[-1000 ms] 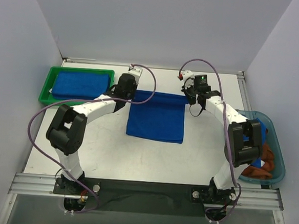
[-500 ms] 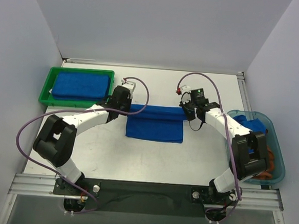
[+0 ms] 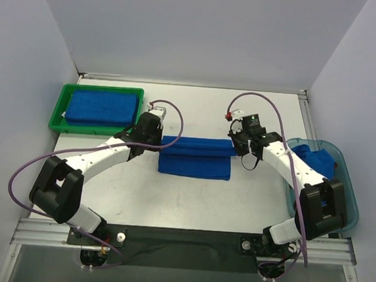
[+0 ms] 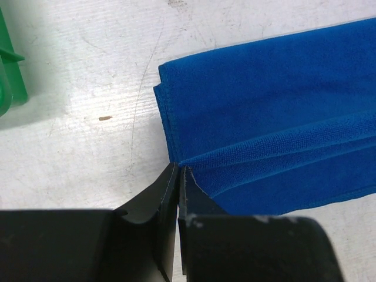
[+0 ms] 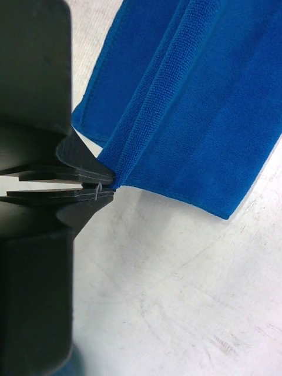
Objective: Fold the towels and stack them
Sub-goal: Fold the towel
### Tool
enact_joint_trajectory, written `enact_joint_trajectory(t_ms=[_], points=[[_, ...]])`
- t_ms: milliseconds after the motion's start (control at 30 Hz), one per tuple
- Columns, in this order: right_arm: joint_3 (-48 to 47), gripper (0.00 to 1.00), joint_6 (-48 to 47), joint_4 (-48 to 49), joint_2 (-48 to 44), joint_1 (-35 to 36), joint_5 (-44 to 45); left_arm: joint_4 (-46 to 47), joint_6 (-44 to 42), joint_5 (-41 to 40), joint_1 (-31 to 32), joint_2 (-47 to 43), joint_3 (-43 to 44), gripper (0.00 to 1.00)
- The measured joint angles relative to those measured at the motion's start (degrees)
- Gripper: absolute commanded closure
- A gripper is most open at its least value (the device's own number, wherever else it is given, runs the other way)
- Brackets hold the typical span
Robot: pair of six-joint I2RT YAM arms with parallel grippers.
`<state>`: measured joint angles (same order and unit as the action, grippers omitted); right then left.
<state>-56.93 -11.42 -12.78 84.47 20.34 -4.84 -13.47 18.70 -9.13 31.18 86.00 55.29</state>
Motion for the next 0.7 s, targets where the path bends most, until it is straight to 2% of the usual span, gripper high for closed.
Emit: enact_joint_trajectory(t_ms=[367,467,567,600,667,700], points=[[2.08,1.0,8.15,-3.32,-1.73,0.72,-1.79,-1.38,3.21,0.74,0.09,-3.28,-4.24,1.0],[2.71,1.0,11.21,-4.55,0.52,0.72,-2.4,-1.42,3.82,1.95,0.24,-1.29,-5.22,0.96],[2.86,1.0,13.22,-5.77,4.28,0.72,-2.51,-1.68,4.87,3.43,0.24,2.08,-5.33,0.87],[2.91,0.94,13.64,-6.03,5.09,0.72,-2.54,-2.03,5.16,3.87,0.26,2.84,-5.33,0.77],[3.02,0.8,14.58,-6.99,6.21,0.72,-2.91,-3.15,5.73,4.7,0.31,3.3,-5.33,0.67],[3.08,0.66,14.93,-7.56,6.23,0.72,-3.17,-3.67,6.03,4.9,0.37,3.19,-5.33,0.46]])
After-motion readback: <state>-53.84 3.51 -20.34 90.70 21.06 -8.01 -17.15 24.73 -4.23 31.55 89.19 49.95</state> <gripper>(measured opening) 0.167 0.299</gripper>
